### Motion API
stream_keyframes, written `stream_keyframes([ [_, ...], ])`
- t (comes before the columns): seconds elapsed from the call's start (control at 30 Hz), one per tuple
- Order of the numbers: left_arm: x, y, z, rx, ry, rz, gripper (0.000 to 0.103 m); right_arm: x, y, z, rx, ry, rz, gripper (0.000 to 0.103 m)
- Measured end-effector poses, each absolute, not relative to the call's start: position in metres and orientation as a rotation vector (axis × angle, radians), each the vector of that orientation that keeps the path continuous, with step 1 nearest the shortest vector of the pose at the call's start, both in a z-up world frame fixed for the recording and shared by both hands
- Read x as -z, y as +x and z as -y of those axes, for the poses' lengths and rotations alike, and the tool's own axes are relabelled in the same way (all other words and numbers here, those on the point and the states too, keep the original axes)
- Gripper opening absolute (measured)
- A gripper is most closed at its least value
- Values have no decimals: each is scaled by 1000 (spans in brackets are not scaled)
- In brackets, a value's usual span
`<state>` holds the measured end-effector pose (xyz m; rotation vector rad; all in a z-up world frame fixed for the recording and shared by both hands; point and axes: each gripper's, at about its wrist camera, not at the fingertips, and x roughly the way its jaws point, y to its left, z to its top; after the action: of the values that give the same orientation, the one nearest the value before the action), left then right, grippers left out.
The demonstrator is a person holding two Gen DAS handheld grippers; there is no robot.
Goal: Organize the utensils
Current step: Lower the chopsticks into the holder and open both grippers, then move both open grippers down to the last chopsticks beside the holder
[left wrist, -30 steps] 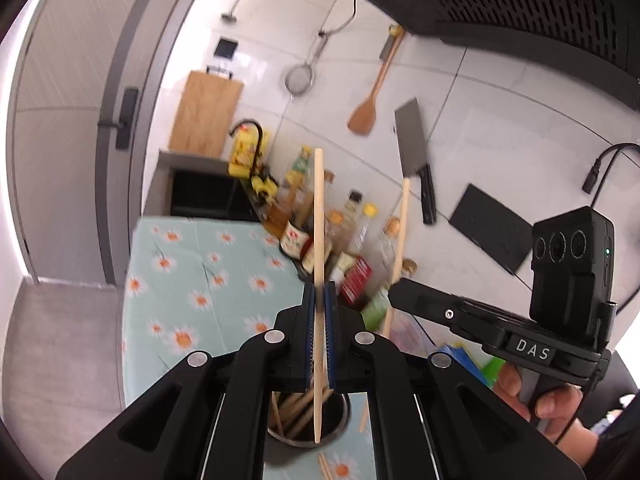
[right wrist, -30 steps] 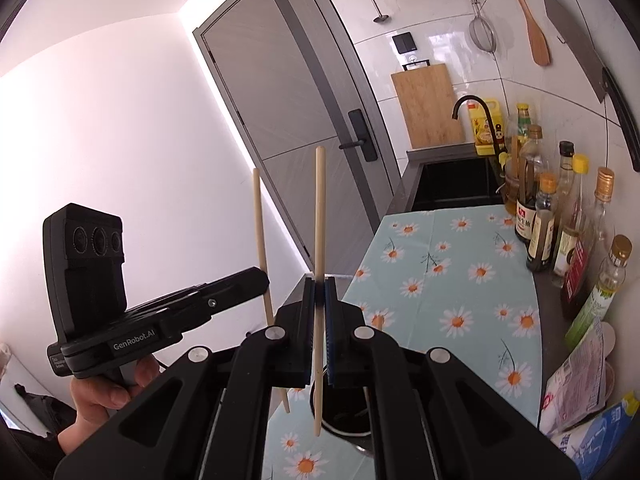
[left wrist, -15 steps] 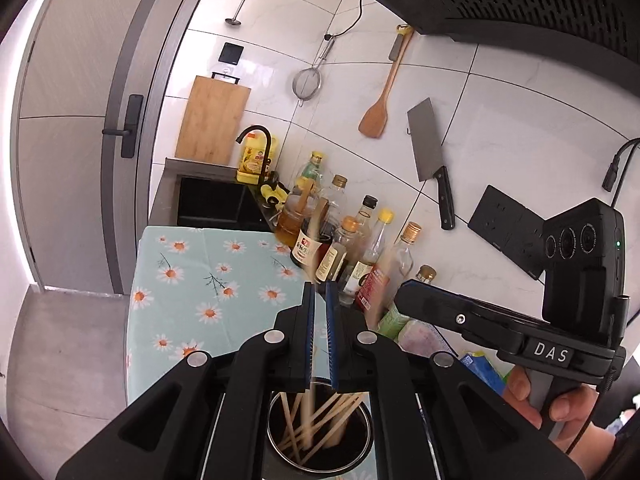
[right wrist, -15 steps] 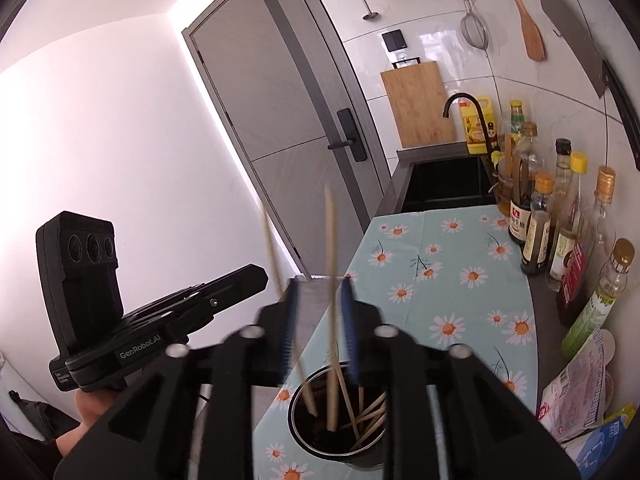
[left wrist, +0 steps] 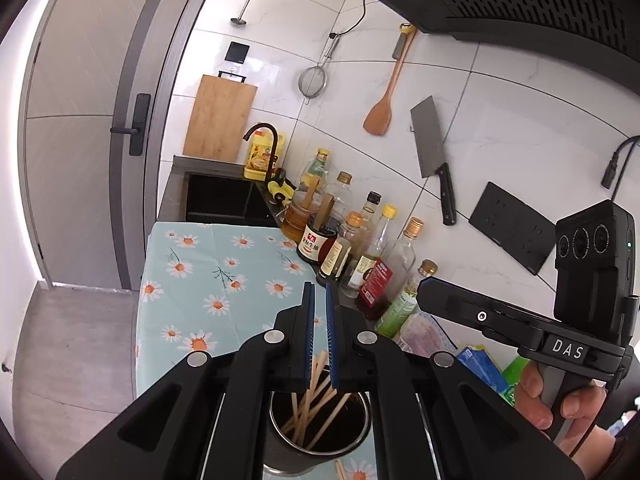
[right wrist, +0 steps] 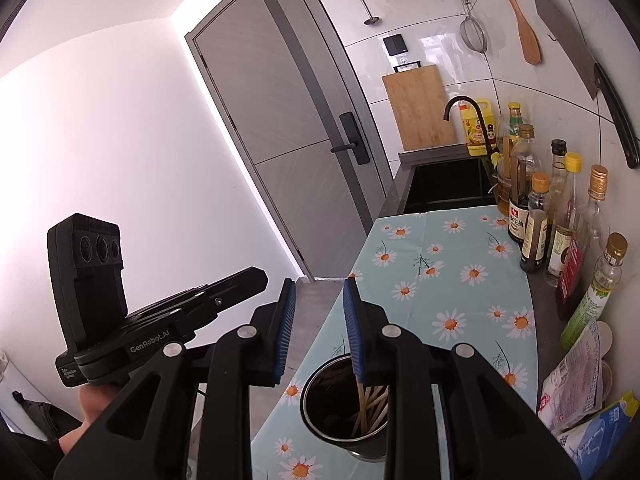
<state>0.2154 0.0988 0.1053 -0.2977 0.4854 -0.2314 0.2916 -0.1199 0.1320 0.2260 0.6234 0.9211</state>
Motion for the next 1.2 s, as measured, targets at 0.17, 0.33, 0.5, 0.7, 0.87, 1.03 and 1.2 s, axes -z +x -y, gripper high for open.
stream_keyframes([
  [0.17, -109, 202, -97, 237, -296, -507, 20, -132, 278, 127, -922, 231, -672, 30],
  [0.33, -110, 185, -95, 256, -286, -529, 24, -130, 263, 136, -883, 217, -725, 32],
  [0.5, -103, 171, -91, 302, -277, -590, 24, -120, 247, 145, -825, 195, -793, 32],
  [0.7, -72, 161, -78, 343, -252, -691, 24, -78, 239, 148, -765, 205, -943, 32],
  [0.87, -40, 150, -73, 376, -241, -782, 24, -41, 232, 145, -716, 189, -1041, 32],
  [1.03, -9, 147, -72, 390, -228, -873, 24, -1, 232, 144, -647, 184, -1164, 32],
  [1.2, 20, 149, -79, 395, -253, -944, 24, 50, 232, 136, -577, 140, -1340, 32],
])
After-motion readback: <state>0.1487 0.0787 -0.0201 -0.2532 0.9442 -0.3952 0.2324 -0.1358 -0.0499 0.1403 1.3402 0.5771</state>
